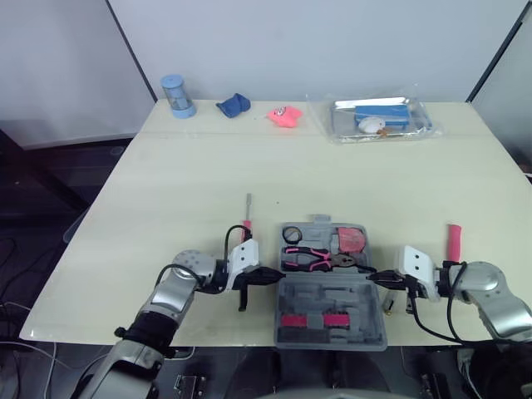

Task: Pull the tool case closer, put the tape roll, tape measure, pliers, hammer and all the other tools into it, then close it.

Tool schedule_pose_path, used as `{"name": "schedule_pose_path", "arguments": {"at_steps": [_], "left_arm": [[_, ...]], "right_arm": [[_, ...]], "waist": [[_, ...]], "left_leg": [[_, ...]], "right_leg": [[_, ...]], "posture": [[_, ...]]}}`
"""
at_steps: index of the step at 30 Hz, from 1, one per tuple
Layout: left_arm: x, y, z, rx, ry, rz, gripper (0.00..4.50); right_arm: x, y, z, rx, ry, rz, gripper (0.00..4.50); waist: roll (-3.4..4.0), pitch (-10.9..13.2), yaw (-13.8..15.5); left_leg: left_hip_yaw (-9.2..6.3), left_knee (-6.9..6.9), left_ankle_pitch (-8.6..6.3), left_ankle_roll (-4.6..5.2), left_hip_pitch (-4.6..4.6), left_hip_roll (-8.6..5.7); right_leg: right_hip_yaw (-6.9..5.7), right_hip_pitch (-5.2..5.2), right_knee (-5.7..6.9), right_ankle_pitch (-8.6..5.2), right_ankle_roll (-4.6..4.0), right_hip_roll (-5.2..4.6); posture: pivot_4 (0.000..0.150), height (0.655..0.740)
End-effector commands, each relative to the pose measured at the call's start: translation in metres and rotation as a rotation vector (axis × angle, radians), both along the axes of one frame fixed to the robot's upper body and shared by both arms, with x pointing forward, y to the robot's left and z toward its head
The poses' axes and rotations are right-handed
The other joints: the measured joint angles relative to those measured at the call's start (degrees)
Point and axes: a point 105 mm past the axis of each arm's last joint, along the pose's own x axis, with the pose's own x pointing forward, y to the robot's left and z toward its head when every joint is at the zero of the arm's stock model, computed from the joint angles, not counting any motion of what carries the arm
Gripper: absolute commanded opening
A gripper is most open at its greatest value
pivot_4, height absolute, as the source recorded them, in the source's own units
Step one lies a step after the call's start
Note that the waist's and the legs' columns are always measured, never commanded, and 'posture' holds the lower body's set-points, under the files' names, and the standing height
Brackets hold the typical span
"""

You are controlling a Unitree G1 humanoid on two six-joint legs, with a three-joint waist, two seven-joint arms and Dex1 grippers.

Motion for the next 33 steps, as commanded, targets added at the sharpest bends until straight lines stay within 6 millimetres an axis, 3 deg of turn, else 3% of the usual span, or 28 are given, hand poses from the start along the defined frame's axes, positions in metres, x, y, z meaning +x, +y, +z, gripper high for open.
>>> {"name": "schedule_pose_path", "arguments": {"at_steps": [1, 10, 18, 33], "left_arm": [[0.007, -0.017, 0.01, -0.032, -0.048, -0.024, 0.0], [0.014, -0.034, 0.01, -0.026, -0.058, -0.046, 0.0], [0.008, -0.048, 0.009, -0.04, -0.044, -0.095, 0.0], [0.019, -0.041, 0.011, -0.032, -0.077, -0.043, 0.0]], "right_arm": [[0.006, 0.015, 0.009, 0.034, -0.055, 0.046, 0.06], [0.017, 0.01, 0.008, 0.024, -0.075, 0.022, 0.06], [0.019, 0.007, 0.007, 0.022, -0.08, 0.012, 0.06], [0.021, 0.01, 0.006, 0.031, -0.085, 0.004, 0.06]], "waist": [[0.0, 0.0, -0.03], [0.0, 0.0, 0.05], [0.0, 0.0, 0.3], [0.0, 0.0, 0.35]], "left_leg": [[0.0, 0.0, 0.0, 0.0, 0.0, 0.0], [-0.01, 0.07, 0.05, -0.09, 0.0, -0.02], [-0.03, 0.1, 0.07, -0.11, 0.0, -0.05], [-0.03, 0.11, 0.06, -0.1, 0.01, -0.05]], "right_leg": [[0.0, 0.0, 0.0, 0.0, 0.0, 0.0], [0.01, 0.04, 0.0, 0.03, 0.04, -0.01], [0.01, 0.09, -0.02, 0.04, 0.06, -0.03], [0.01, 0.09, -0.02, 0.04, 0.07, -0.03]], "posture": [[0.15, 0.74], [0.15, 0.74], [0.15, 0.74], [0.15, 0.74]]}}
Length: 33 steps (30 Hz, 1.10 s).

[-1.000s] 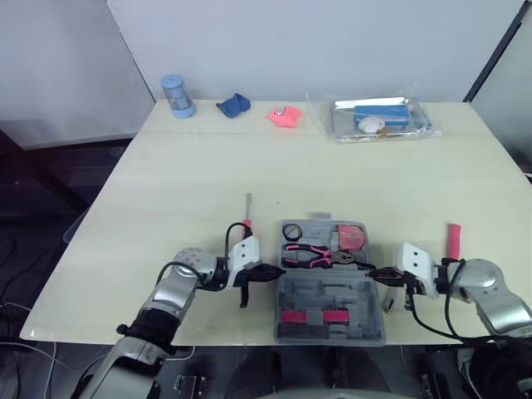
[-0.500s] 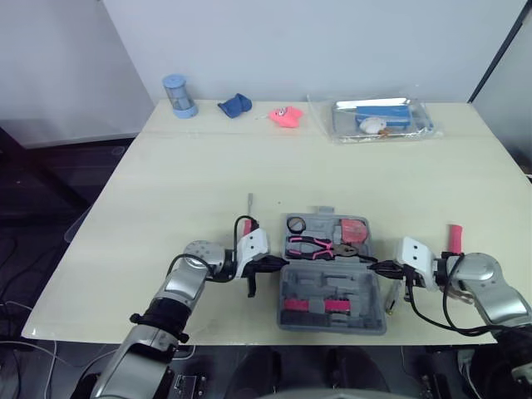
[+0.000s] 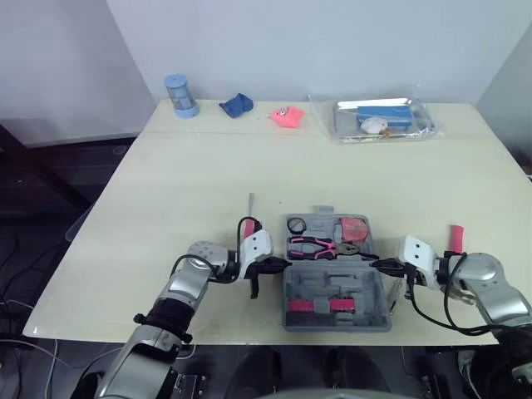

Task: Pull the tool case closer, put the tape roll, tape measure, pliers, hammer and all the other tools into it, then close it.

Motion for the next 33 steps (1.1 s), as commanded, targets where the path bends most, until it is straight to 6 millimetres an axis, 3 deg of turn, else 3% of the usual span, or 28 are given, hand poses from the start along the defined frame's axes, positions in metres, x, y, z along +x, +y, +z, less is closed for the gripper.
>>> {"name": "schedule_pose_path", "arguments": {"at_steps": [1, 33], "left_arm": [[0.0025, -0.0241, 0.0143, -0.055, -0.065, -0.063, 0.0], [0.0036, -0.0173, 0.0208, -0.055, -0.086, -0.057, 0.0]], "right_arm": [[0.0035, 0.0192, 0.0073, 0.039, -0.044, 0.055, 0.06], [0.0115, 0.0243, 0.0058, 0.053, -0.066, 0.059, 0.06]], "waist": [[0.0, 0.0, -0.06], [0.0, 0.0, -0.56]], "left_leg": [[0.0, 0.0, 0.0, 0.0, 0.0, 0.0], [-0.01, 0.0, 0.0, -0.01, 0.0, 0.02]], "right_leg": [[0.0, 0.0, 0.0, 0.0, 0.0, 0.0], [0.0, 0.0, 0.0, 0.0, 0.0, 0.01]], "posture": [[0.15, 0.74], [0.15, 0.74]]}}
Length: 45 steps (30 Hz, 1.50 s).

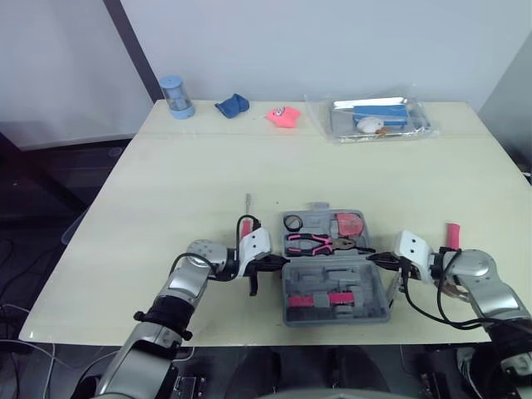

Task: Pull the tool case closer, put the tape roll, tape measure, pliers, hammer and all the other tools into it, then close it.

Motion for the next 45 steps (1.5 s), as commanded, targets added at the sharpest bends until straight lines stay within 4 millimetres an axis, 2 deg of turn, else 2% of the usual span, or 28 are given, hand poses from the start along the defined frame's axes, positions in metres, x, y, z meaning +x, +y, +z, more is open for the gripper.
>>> {"name": "schedule_pose_path", "arguments": {"at_steps": [1, 45], "left_arm": [[-0.001, -0.022, 0.02, -0.066, -0.075, -0.072, 0.0], [0.008, -0.008, 0.026, -0.06, -0.104, -0.017, 0.0]], "right_arm": [[0.001, 0.02, 0.007, 0.037, -0.038, 0.071, 0.06], [-0.002, 0.024, 0.007, 0.066, -0.019, 0.093, 0.06]], "waist": [[0.0, 0.0, 0.0], [0.0, 0.0, -0.12]], "left_leg": [[0.0, 0.0, 0.0, 0.0, 0.0, 0.0], [0.0, -0.01, 0.0, 0.0, 0.0, 0.03]], "right_leg": [[0.0, 0.0, 0.0, 0.0, 0.0, 0.0], [0.0, -0.01, -0.01, 0.0, 0.0, 0.01]], "posture": [[0.15, 0.74], [0.15, 0.74]]}}
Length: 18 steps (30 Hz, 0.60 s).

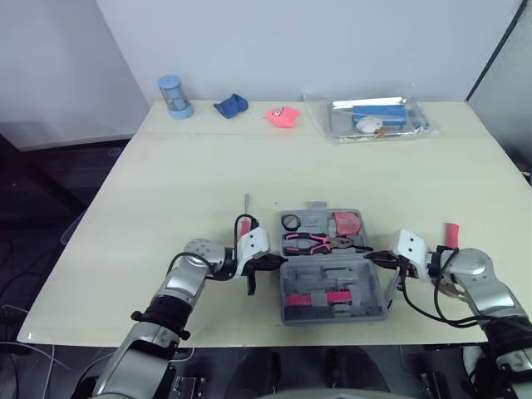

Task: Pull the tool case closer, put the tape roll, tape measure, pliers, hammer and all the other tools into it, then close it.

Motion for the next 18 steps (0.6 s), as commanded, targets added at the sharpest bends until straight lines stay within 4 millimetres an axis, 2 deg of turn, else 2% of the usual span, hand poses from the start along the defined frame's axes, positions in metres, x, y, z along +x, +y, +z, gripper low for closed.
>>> {"name": "schedule_pose_path", "arguments": {"at_steps": [1, 10, 18], "left_arm": [[0.0069, -0.0137, 0.0248, -0.071, -0.097, -0.031, 0.0], [0.0092, -0.0126, 0.0251, -0.07, -0.101, -0.019, 0.0], [0.0006, -0.0112, 0.022, -0.064, -0.08, -0.049, 0.0]], "right_arm": [[-0.0055, 0.0207, 0.0071, 0.046, -0.014, 0.084, 0.06], [-0.0081, 0.0207, 0.007, 0.052, 0.003, 0.088, 0.06], [-0.0075, 0.0139, 0.0062, 0.035, -0.007, 0.069, 0.06]], "waist": [[0.0, 0.0, 0.01], [0.0, 0.0, 0.05], [0.0, 0.0, 0.08]], "left_leg": [[0.0, 0.0, 0.0, 0.0, 0.0, 0.0], [0.0, 0.0, 0.02, -0.03, -0.01, 0.0], [0.0, 0.0, 0.03, -0.05, -0.02, 0.0]], "right_leg": [[0.0, 0.0, 0.0, 0.0, 0.0, 0.0], [0.0, 0.0, -0.01, 0.0, 0.0, 0.0], [-0.01, -0.01, -0.02, 0.0, 0.0, 0.0]], "posture": [[0.15, 0.74], [0.15, 0.74], [0.15, 0.74]]}}
